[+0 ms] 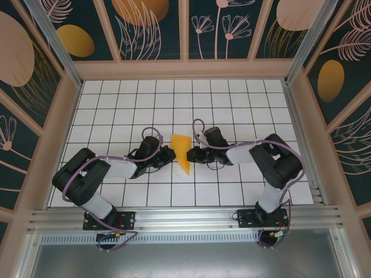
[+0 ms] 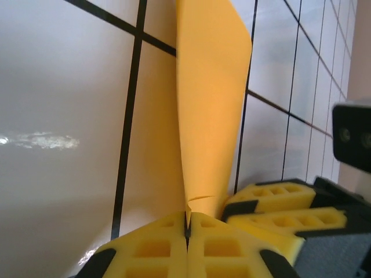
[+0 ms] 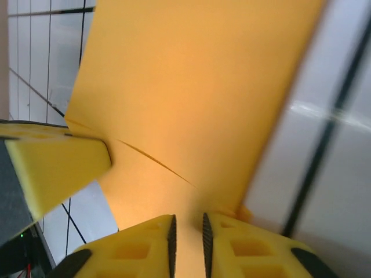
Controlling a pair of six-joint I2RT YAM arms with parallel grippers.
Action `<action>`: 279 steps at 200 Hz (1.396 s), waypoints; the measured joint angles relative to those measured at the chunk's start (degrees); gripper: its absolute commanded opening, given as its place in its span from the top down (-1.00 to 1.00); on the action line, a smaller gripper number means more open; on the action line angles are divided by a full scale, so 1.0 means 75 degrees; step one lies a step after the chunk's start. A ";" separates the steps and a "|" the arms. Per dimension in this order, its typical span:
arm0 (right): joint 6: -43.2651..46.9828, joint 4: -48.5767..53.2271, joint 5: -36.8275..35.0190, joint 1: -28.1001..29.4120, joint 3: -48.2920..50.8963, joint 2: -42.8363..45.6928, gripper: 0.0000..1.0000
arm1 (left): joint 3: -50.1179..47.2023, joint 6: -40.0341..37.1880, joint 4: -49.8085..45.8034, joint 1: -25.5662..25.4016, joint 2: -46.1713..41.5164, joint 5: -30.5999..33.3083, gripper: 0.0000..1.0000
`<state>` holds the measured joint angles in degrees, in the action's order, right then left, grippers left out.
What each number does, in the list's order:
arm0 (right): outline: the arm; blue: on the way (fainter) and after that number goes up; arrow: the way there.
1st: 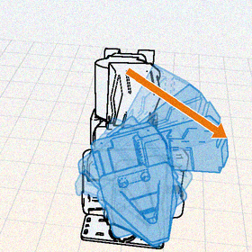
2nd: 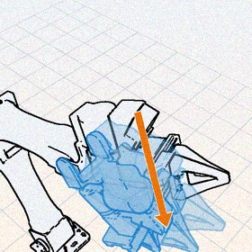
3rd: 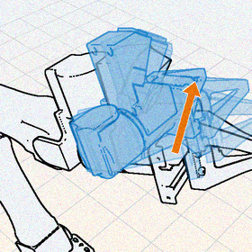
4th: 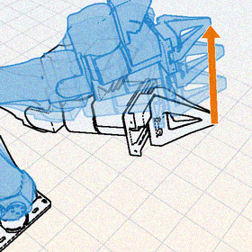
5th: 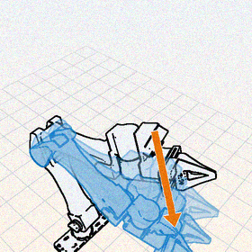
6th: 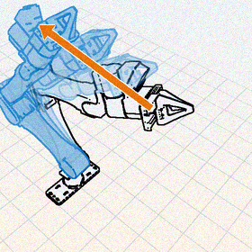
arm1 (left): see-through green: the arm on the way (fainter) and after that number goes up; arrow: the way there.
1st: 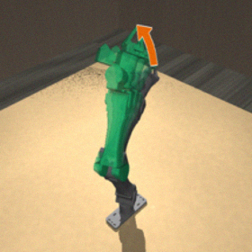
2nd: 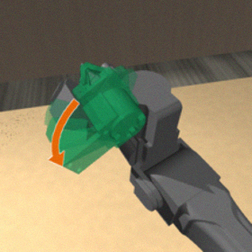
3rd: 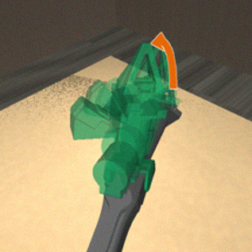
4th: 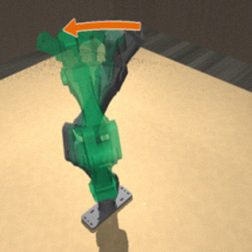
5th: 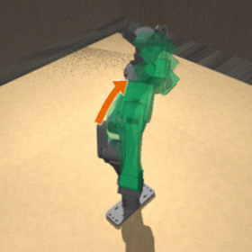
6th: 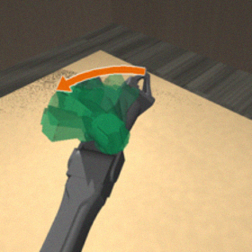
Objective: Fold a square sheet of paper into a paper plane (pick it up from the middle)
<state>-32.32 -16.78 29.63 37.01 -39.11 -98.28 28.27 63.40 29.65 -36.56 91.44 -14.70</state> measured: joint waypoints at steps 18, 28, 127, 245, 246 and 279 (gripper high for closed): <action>0.0099 0.0297 -0.0527 -0.0020 0.0082 0.0697 0.17 | -0.0047 0.0044 0.0026 0.0000 -0.0117 0.0140 1.00; 0.0157 0.0356 -0.0825 0.0015 0.0082 0.1102 0.07 | -0.0085 0.0047 0.0017 0.0000 -0.0239 0.0248 1.00; 0.1851 0.0111 -0.3529 0.1810 0.0230 0.2101 0.30 | -0.0251 0.0338 -0.0469 0.0000 -0.1582 0.1585 1.00; 0.3672 -0.1536 -0.4418 0.2605 0.0268 0.0519 0.22 | 0.0079 0.0417 -0.0787 0.0000 -0.1005 0.1565 0.95; 0.3678 -0.1550 -0.4421 0.2608 0.0268 0.0510 0.22 | 0.0079 0.0417 -0.0790 0.0000 -0.1005 0.1568 0.95; 0.3914 -0.2101 -0.4578 0.2771 0.0326 0.0105 0.23 | 0.0090 0.0449 -0.0845 0.0000 -0.1005 0.1545 0.94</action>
<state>-2.96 -32.53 -4.71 57.80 -36.67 -97.49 28.95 66.76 23.31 -36.56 83.90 -3.11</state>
